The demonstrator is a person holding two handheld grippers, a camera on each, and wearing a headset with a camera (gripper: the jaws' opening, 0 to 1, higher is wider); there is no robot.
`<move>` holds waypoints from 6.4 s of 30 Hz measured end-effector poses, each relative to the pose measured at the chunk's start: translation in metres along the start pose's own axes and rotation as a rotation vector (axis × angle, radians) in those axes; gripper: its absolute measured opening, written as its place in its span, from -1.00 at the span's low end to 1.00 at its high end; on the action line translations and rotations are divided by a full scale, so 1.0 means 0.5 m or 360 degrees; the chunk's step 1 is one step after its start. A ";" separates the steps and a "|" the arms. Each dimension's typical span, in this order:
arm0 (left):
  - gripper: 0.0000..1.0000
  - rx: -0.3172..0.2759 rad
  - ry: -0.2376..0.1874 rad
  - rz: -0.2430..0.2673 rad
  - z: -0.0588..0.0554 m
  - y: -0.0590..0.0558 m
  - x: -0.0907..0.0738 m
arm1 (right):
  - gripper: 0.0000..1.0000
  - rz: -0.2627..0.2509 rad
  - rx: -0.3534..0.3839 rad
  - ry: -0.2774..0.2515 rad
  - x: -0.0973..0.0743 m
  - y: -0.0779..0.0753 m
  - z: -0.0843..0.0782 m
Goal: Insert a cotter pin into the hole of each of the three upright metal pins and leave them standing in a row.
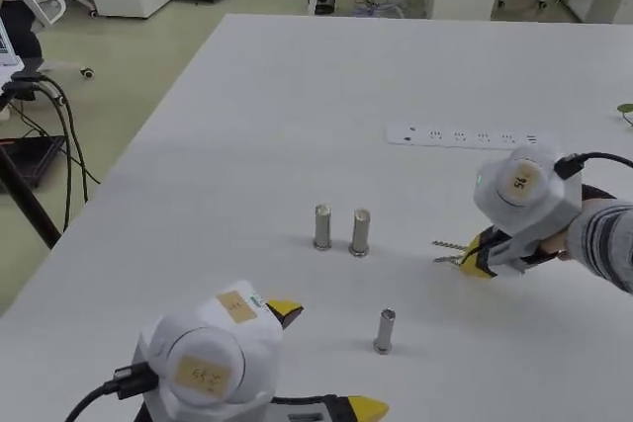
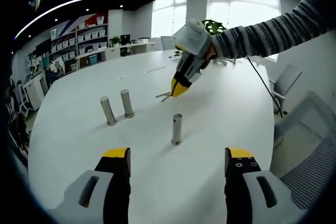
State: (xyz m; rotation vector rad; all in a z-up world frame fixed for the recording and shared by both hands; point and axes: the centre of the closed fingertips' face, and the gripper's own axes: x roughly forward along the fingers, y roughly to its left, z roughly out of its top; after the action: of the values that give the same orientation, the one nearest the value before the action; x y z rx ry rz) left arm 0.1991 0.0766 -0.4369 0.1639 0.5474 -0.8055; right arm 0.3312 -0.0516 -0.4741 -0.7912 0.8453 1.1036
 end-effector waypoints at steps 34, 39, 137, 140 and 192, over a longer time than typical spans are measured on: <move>-0.29 -0.0324 -0.0158 -0.0109 0.084 -0.024 0.025 | -1.00 -0.0123 -0.0621 -0.0309 -0.100 0.187 0.113; -0.44 -0.0470 -0.0214 -0.0160 0.095 -0.032 0.023 | -1.00 -0.0153 -0.0708 -0.0325 -0.104 0.207 0.126; -0.54 -0.0117 -0.0182 0.0080 0.045 -0.007 0.054 | -1.00 -0.0112 -0.0358 -0.0161 -0.043 0.201 0.059; -0.56 -0.0118 -0.0156 0.0092 0.040 -0.008 0.064 | -1.00 -0.0113 -0.0367 -0.0155 -0.037 0.201 0.060; -0.89 -0.0035 -0.0021 0.0041 0.015 0.003 0.144 | -1.00 -0.0054 -0.0488 -0.0093 -0.015 0.201 0.078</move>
State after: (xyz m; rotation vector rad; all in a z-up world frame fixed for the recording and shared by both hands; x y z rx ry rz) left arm 0.2436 0.0293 -0.4684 0.1453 0.5405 -0.7747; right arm 0.2401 0.0049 -0.4616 -1.0183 0.6185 1.2368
